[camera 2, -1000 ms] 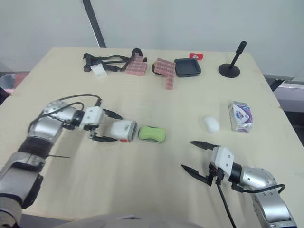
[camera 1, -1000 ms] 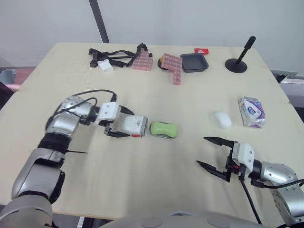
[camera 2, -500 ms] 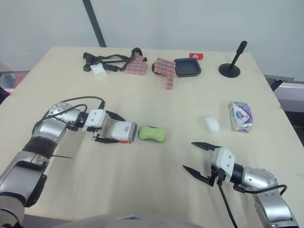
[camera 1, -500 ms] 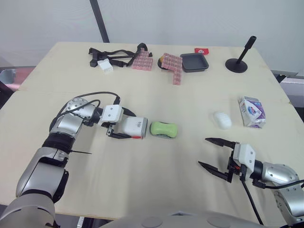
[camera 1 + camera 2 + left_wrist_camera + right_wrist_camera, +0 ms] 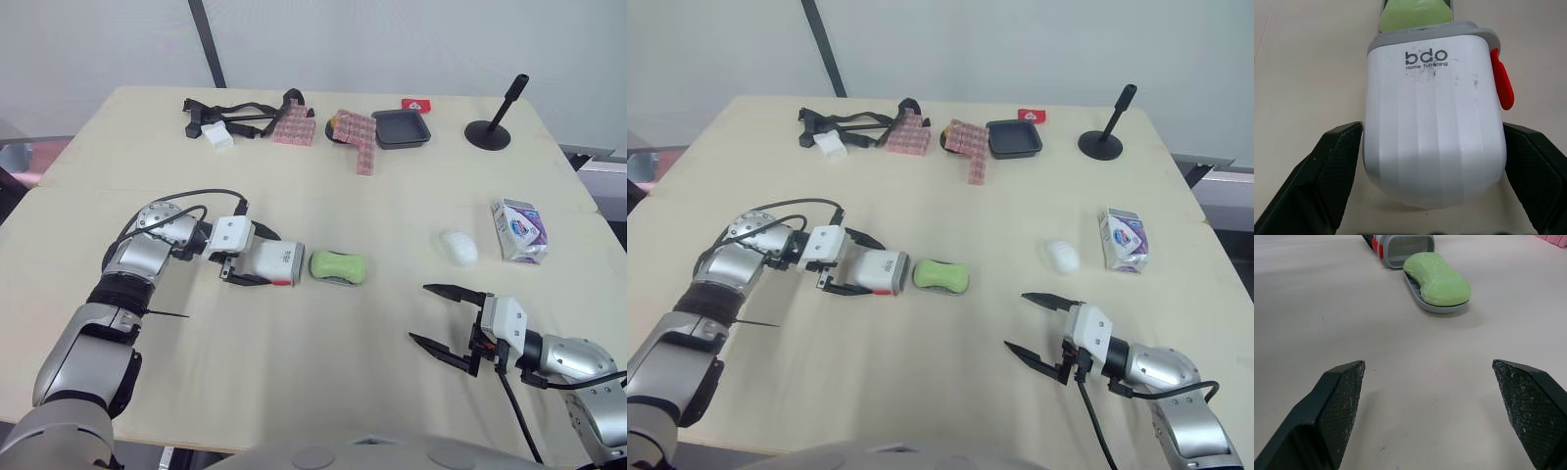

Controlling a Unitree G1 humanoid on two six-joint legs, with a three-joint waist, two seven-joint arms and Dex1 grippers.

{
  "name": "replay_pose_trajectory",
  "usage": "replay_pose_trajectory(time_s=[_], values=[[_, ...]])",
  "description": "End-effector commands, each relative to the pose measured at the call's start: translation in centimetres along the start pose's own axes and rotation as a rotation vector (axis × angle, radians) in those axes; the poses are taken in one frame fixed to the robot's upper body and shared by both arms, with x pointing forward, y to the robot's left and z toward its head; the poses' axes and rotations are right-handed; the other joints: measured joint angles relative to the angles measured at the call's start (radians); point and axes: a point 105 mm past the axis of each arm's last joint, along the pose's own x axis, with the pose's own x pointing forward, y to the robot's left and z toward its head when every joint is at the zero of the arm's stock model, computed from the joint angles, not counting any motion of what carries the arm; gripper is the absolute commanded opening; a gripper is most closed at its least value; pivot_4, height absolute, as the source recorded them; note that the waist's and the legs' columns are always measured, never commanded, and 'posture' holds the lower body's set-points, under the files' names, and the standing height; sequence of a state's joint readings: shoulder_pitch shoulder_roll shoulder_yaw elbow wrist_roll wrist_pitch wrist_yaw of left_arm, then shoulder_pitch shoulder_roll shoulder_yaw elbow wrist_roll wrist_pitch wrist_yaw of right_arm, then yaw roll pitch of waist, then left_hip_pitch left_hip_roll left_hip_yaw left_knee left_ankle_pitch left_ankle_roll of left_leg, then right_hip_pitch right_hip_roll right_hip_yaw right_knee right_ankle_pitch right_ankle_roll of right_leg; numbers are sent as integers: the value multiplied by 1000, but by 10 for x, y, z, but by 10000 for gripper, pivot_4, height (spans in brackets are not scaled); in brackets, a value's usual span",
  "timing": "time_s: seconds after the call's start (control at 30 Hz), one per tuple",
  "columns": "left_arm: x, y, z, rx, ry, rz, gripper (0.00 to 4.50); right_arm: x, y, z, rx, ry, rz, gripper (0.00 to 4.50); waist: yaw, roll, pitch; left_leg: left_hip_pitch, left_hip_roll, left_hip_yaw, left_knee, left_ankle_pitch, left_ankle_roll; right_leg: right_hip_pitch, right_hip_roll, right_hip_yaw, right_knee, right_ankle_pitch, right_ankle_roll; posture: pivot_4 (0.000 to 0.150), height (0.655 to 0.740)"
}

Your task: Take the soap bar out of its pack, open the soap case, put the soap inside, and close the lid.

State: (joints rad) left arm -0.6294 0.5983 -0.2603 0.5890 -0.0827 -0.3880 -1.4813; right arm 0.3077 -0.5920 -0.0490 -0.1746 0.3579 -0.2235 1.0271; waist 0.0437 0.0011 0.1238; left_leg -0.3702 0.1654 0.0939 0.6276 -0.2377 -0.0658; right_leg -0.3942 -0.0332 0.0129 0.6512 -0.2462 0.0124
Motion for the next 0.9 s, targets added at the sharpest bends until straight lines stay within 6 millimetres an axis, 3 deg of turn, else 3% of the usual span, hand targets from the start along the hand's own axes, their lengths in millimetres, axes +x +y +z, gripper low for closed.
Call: replay_pose_trajectory(time_s=[0.03, 0.53, 0.7, 0.9], values=[[-1, 1, 3, 22, -16, 1, 34570, -6, -4, 4, -33, -4, -5, 45000, 1, 0, 0, 0, 0, 0, 0, 0, 0, 0, 0, 0, 0, 0, 0, 1500, 7374], [-2, 4, 3, 26, -23, 21, 34570, -6, -4, 2, -27, -1, -10, 45000, 4, 0, 0, 0, 0, 0, 0, 0, 1, 0, 0, 0, 0, 0, 0, 1500, 7374], [-7, 3, 4, 15, -31, 32, 34570, -3, -5, 14, -44, -14, 17, 45000, 4, 0, 0, 0, 0, 0, 0, 0, 1, 0, 0, 0, 0, 0, 0, 1500, 7374], [-11, -2, 6, 6, -41, 28, 34570, 11, -15, 42, -54, -44, 43, 45000, 1, 0, 0, 0, 0, 0, 0, 0, 1, 0, 0, 0, 0, 0, 0, 1500, 7374]])
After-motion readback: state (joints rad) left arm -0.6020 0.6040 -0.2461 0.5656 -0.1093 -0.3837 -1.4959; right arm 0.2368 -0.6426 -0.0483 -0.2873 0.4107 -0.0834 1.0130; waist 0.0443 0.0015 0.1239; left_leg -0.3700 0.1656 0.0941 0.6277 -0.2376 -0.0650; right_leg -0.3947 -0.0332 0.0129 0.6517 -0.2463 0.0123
